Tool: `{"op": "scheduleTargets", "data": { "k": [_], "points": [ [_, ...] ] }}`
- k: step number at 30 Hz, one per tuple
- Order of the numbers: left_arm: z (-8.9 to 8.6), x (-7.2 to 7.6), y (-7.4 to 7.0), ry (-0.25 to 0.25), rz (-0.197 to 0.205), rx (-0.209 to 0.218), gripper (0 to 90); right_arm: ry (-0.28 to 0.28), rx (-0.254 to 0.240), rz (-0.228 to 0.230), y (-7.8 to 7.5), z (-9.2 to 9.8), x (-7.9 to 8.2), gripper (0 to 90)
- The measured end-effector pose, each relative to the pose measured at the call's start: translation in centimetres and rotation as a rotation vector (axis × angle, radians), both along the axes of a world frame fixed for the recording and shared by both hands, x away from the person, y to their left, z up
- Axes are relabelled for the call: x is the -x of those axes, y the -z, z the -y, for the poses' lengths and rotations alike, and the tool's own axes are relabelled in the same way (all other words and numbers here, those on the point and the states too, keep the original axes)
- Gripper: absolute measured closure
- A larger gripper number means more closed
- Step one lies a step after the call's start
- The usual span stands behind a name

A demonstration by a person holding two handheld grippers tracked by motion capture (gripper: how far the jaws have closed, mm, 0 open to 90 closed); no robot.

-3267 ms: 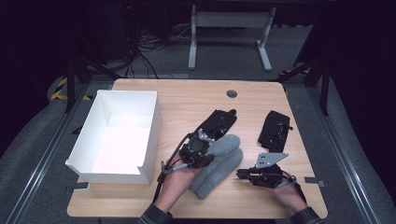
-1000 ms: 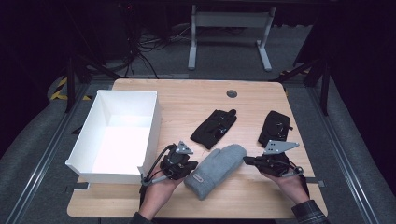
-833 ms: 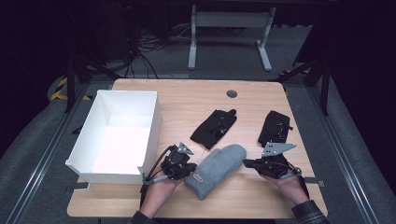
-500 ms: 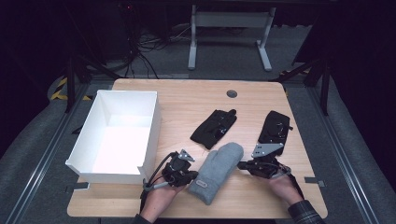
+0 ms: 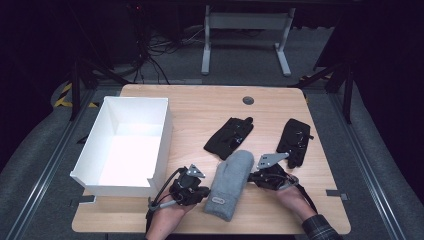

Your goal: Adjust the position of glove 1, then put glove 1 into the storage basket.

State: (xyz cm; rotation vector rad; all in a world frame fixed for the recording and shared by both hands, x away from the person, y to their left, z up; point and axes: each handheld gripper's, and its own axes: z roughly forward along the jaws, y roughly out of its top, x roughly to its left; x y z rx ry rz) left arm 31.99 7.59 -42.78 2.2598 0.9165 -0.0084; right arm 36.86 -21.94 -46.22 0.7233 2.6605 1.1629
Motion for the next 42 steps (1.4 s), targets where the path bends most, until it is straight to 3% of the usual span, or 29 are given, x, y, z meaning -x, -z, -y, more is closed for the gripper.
{"op": "scheduleTargets", "data": {
  "k": [2,6,7,10,12,13,15,21,31,40,42],
  "points": [
    [-0.2,-0.4,-0.6,-0.018,0.025,0.023,78.0,0.001,-0.003,0.002,0.1,-0.1,-0.1,90.0],
    [-0.1,-1.0,-1.4,-0.022,0.053,0.068,50.4,0.012,-0.001,0.01,-0.2,0.3,0.1,83.9],
    [0.1,-1.3,-1.6,-0.02,0.063,0.078,50.4,0.028,-0.006,0.011,-0.3,0.7,0.1,79.3],
    [1.1,-2.1,-2.0,-0.008,0.084,0.078,32.1,0.077,-0.021,0.01,-0.5,2.0,0.1,62.4],
    [1.4,-2.4,-2.0,-0.011,0.089,0.079,25.5,0.087,-0.023,0.009,-0.5,2.3,0.1,58.7],
    [1.9,-2.6,-2.1,-0.009,0.093,0.07,25.5,0.099,-0.023,0.007,-0.4,2.5,0.2,53.3],
    [2.5,-3.1,-2.0,-0.011,0.098,0.065,15.6,0.119,-0.018,0.007,-0.2,3.2,0.5,41.1],
    [4.6,-4.3,-1.0,-0.005,0.082,0.039,9.2,0.15,-0.014,0.025,0.1,4.3,1.0,31.1],
    [6.5,-5.2,1.1,0.006,0.04,-0.011,1.0,0.129,0.022,0.062,0.6,4.0,1.2,27.2],
    [6.6,-5.6,2.5,0.028,0.004,0.0,0.8,0.119,0.024,0.079,0.8,3.9,1.2,25.0],
    [6.7,-5.6,2.7,0.047,-0.014,0.01,5.5,0.119,0.024,0.079,0.8,3.9,1.2,25.0]
  ]
}}
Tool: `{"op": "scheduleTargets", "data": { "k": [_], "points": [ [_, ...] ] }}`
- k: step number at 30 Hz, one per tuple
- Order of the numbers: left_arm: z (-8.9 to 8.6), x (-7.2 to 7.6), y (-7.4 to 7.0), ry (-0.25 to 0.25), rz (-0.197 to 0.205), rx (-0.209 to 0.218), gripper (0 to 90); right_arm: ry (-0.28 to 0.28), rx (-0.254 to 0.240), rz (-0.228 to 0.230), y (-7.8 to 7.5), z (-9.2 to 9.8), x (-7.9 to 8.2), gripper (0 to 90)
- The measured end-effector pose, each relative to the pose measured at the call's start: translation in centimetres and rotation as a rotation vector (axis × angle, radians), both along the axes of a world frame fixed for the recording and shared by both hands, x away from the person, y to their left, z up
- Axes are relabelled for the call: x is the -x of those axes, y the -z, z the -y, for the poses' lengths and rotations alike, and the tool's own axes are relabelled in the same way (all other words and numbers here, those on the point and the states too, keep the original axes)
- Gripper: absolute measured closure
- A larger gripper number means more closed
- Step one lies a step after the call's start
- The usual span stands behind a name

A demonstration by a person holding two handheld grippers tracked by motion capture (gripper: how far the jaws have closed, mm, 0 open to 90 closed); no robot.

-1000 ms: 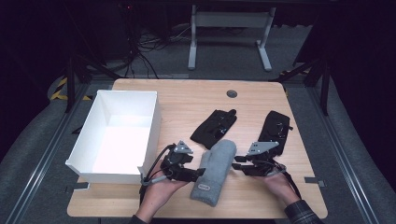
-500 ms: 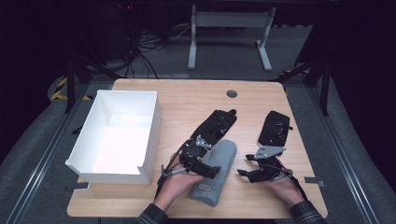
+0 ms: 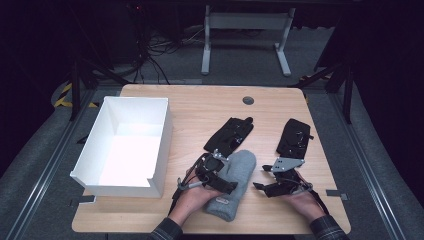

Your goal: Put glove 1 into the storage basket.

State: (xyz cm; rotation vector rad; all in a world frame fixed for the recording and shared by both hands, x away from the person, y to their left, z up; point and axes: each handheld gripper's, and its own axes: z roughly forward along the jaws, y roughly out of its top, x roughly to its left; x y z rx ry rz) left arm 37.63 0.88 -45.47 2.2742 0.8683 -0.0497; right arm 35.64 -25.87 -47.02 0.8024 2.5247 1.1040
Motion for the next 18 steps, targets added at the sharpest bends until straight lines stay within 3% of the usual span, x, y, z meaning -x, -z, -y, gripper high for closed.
{"op": "scheduleTargets", "data": {
  "k": [6,10,11,16,18],
  "points": [
    [-0.2,-0.11,0.13,0.043,-0.032,0.034,20.7,-0.003,0.001,0.0,0.0,0.0,0.0,24.5],
    [-0.31,-0.16,0.19,0.069,-0.058,0.063,40.7,-0.004,0.005,0.002,0.0,-0.02,0.01,23.8],
    [-0.36,-0.2,0.21,0.074,-0.073,0.071,40.7,-0.004,0.005,0.002,0.0,-0.02,0.01,23.8],
    [-0.75,-0.61,0.43,0.084,-0.128,0.107,60.8,-0.007,0.009,0.002,0.02,-0.07,0.02,21.5],
    [-0.76,-0.54,0.27,0.084,-0.123,0.104,61.9,-0.008,0.009,0.002,0.03,-0.08,0.02,21.0]
  ]
}}
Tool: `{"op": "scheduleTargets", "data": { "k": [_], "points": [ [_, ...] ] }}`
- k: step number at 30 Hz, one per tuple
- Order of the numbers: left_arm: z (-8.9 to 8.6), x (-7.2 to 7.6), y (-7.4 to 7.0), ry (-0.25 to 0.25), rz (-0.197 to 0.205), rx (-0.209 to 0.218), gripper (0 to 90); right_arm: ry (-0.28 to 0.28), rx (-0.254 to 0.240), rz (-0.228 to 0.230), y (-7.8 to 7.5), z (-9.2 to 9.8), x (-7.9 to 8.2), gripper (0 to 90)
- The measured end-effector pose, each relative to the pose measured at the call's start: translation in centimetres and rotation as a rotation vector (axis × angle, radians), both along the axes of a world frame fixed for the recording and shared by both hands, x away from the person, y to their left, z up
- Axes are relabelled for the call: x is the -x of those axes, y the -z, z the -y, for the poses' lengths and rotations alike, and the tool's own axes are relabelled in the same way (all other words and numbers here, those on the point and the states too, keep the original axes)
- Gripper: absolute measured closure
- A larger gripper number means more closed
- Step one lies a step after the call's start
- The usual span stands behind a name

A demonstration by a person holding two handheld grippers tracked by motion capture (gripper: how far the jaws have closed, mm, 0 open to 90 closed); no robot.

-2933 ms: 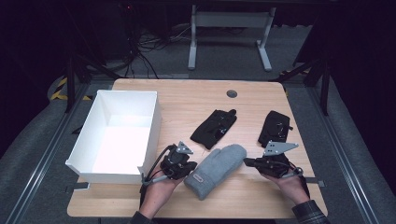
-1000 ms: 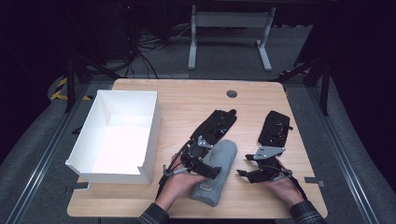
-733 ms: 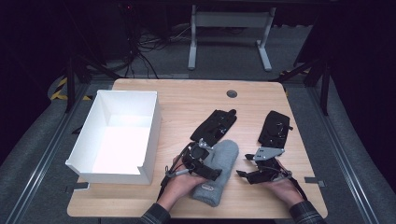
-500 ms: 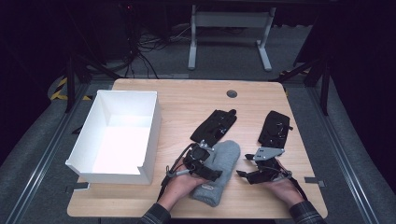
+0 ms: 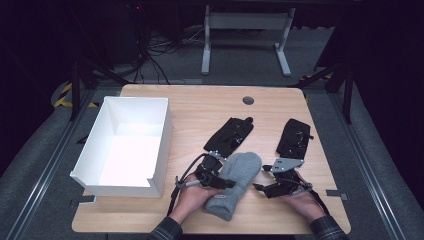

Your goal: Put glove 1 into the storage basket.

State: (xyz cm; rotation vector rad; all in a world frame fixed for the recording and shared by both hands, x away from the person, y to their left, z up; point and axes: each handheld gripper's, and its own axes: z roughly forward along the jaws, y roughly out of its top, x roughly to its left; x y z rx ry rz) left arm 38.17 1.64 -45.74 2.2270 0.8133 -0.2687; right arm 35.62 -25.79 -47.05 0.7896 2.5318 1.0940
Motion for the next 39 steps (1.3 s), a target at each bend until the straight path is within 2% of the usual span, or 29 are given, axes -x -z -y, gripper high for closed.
{"op": "scheduleTargets", "data": {
  "k": [5,16,21,24,26,28,31,32,33,38,39],
  "points": [
    [-0.4,0.0,-0.4,-0.003,-0.008,0.028,64.6,0.003,0.004,-0.002,0.0,0.0,0.0,18.4],
    [-1.4,0.2,-2.9,-0.018,0.043,0.049,64.3,0.007,0.004,-0.005,0.0,0.0,-0.1,16.9],
    [-1.7,0.0,-4.7,-0.029,0.072,0.051,64.3,0.006,0.005,-0.009,0.0,0.0,-0.1,16.6],
    [-2.2,-0.2,-6.3,-0.044,0.086,0.069,64.3,0.007,0.006,-0.007,0.0,-0.1,-0.1,15.4],
    [-2.4,-0.2,-6.7,-0.05,0.089,0.076,64.3,0.008,0.007,-0.005,0.1,-0.1,-0.1,15.1],
    [-2.8,-0.5,-7.9,-0.061,0.098,0.081,64.2,0.013,0.01,-0.012,0.1,-0.1,-0.1,11.7],
    [-3.1,-0.6,-8.7,-0.066,0.104,0.076,64.2,0.017,0.018,-0.016,0.1,-0.2,-0.2,8.2],
    [-3.5,-0.7,-9.5,-0.077,0.111,0.08,64.2,0.013,0.021,-0.019,0.1,-0.2,-0.2,6.8],
    [-3.5,-0.7,-9.5,-0.077,0.111,0.08,64.2,0.013,0.021,-0.019,0.1,-0.2,-0.2,6.8],
    [-4.5,-1.0,-11.4,-0.097,0.125,0.083,64.2,0.013,0.02,-0.02,0.1,-0.2,-0.2,6.6],
    [-5.0,-1.1,-12.2,-0.1,0.128,0.084,64.1,0.014,0.02,-0.021,0.1,-0.2,-0.2,6.6]
  ]
}}
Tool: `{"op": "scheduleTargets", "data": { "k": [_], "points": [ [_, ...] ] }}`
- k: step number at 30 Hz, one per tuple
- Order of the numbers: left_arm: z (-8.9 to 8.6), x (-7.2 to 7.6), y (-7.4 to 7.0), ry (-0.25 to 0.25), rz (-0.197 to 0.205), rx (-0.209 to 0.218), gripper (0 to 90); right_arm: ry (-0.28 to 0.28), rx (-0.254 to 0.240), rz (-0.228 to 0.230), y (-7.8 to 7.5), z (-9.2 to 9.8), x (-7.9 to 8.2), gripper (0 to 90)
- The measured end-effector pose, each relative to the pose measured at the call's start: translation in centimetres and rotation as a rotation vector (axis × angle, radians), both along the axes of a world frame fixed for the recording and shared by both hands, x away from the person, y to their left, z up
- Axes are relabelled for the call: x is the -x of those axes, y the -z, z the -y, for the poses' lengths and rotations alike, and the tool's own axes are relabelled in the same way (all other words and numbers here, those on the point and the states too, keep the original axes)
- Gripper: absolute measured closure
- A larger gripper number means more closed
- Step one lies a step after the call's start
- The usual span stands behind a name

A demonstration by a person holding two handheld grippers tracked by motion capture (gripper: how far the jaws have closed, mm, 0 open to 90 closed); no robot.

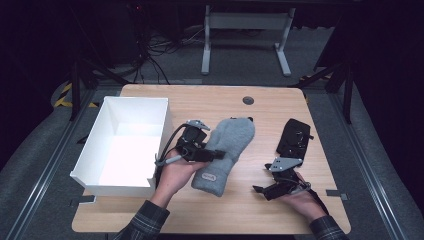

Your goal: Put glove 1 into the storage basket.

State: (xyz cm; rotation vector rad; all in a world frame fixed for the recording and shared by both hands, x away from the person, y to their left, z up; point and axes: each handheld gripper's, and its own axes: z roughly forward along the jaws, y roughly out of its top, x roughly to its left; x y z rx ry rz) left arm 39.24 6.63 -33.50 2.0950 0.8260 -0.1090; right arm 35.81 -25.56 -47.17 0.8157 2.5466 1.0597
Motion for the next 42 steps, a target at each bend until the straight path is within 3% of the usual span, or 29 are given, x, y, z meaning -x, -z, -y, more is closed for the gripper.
{"op": "scheduleTargets", "data": {
  "k": [12,15,23,24,25,32,35,42],
  "points": [
    [-4.7,-0.6,-4.2,-0.059,0.029,0.004,63.6,0.0,-0.001,-0.001,0.0,0.0,0.0,6.6],
    [-6.4,-0.7,-5.1,-0.073,0.04,0.016,63.5,0.0,0.0,-0.001,0.0,0.0,0.0,6.6],
    [-11.8,-0.6,-6.8,-0.171,0.055,0.029,63.3,0.002,0.0,-0.001,0.0,0.0,0.0,6.6],
    [-11.8,-0.6,-6.8,-0.171,0.055,0.029,63.3,0.002,0.0,-0.001,0.0,0.0,0.0,6.6],
    [-13.1,-0.6,-6.9,-0.193,0.056,0.027,63.3,0.002,0.0,0.0,0.0,0.0,0.0,6.6],
    [-17.6,-0.4,-6.3,-0.284,0.032,0.027,63.3,0.003,-0.001,-0.001,0.0,0.0,0.0,6.6],
    [-18.5,-0.5,-5.8,-0.296,0.022,0.02,63.3,0.003,-0.001,-0.001,0.0,0.0,0.0,6.6],
    [-21.0,-1.4,-2.4,-0.363,-0.044,-0.015,63.2,0.004,0.0,-0.001,0.0,0.0,0.0,6.6]
  ]
}}
